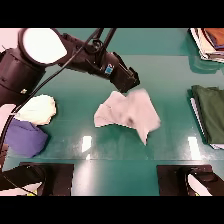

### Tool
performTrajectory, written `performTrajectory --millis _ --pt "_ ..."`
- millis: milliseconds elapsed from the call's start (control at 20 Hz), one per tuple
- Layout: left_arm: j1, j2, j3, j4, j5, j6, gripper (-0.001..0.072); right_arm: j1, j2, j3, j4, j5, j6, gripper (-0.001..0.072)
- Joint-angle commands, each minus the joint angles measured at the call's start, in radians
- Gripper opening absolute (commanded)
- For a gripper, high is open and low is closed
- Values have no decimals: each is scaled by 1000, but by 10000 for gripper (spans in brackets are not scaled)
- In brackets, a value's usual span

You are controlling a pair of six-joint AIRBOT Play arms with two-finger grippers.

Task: Fold the shirts.

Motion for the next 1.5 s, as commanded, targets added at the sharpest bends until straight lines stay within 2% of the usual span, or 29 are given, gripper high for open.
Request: performTrajectory --millis 0,100,250,350,450,650,950,1300,1350,1400,1450 --pt "52 -13 -9 153 -31 -29 546 -1 23 -44 0 -21 0 14" --pt "160 -14 -51 203 -61 -84 546 -1 12 -44 1 -20 0 13" --pt "293 -29 -246 115 -40 -104 546 0 -19 -45 2 -3 0 14" --pt "332 -51 -405 50 68 -91 546 0 -46 -45 26 19 0 14" --pt "342 -118 -468 -24 169 -87 546 0 -80 -45 32 40 0 14" --pt "332 -285 -417 -257 261 68 545 0 -133 -45 54 64 0 14" --pt "272 -463 -259 -303 286 89 545 0 -176 -45 54 115 0 14" --pt "212 -512 -223 -299 307 87 544 0 -176 -45 53 129 1 14" --pt "212 -511 -221 -299 307 87 473 0 -176 -45 53 136 0 13" --pt "217 -510 -220 -299 306 87 184 0 -176 -45 53 143 0 14" --pt "224 -507 -220 -296 307 87 36 0 -176 -45 52 153 0 14"
